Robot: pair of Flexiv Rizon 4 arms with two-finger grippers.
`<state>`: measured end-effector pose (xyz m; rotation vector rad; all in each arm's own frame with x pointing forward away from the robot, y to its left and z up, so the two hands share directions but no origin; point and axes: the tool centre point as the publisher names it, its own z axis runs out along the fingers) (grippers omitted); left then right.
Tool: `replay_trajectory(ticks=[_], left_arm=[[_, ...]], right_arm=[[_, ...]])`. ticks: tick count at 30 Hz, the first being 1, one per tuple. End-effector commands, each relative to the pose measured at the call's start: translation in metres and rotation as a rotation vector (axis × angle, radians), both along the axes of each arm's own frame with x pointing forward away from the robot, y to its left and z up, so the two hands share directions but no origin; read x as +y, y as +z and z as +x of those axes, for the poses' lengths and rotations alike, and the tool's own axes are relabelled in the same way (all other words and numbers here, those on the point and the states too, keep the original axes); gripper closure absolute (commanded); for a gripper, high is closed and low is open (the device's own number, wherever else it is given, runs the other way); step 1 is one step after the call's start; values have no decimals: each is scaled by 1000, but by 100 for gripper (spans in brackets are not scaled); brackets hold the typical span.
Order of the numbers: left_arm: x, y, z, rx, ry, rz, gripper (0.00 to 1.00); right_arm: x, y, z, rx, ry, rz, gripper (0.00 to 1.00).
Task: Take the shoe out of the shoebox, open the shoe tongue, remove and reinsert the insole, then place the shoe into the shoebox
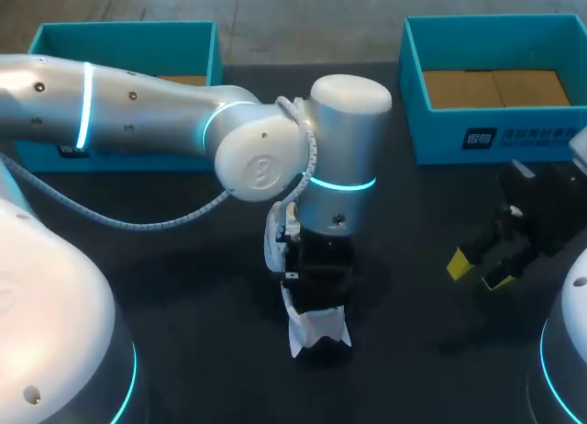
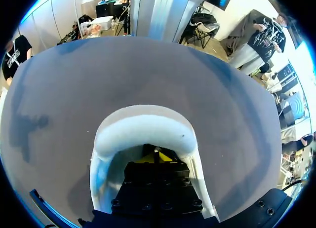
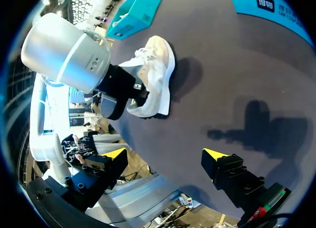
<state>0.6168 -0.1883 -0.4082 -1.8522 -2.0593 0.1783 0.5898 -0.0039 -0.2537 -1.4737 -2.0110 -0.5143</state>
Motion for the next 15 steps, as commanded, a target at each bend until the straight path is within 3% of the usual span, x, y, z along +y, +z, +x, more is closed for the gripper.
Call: replay_trajectory(ticks=[1, 10, 15], left_arm=[[1, -18, -2, -3, 4, -6, 100], [-2, 29, 10, -11, 44, -142, 100], [-5, 41, 3, 32, 38, -189, 100]], right_arm=[[0, 0, -1, -1, -2, -3, 0], [0, 0, -1, -1, -2, -3, 0], [0, 0, -1, -1, -2, -3, 0]])
